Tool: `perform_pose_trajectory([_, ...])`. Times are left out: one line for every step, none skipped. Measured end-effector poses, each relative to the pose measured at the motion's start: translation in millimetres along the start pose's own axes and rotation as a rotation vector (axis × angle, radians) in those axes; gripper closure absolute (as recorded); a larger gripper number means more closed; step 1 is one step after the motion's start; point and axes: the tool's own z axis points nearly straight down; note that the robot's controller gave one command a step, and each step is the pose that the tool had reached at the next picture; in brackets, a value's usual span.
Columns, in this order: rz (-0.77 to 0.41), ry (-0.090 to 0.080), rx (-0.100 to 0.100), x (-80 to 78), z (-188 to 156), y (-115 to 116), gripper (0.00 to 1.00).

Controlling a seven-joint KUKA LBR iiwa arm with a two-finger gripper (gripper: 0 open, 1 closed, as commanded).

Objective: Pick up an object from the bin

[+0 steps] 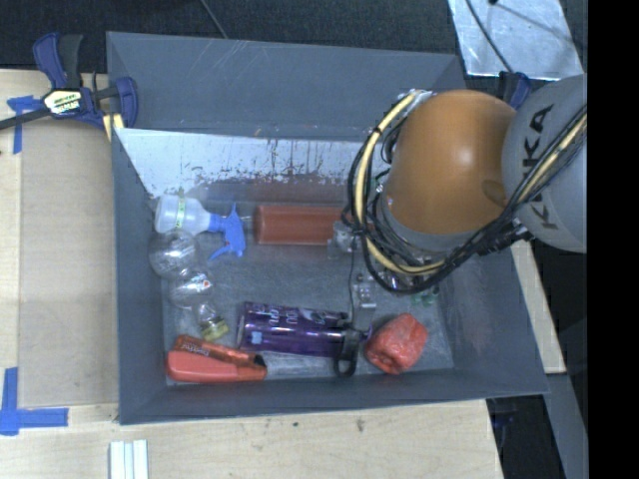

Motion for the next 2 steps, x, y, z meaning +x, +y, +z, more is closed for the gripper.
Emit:
perform_pose_trajectory([0.001,-0.009,-0.001,-1.5,-5,0,0.00])
perform_pose_trajectory([0.025,-0.016,-0.001,-9.2,44,3,0.00])
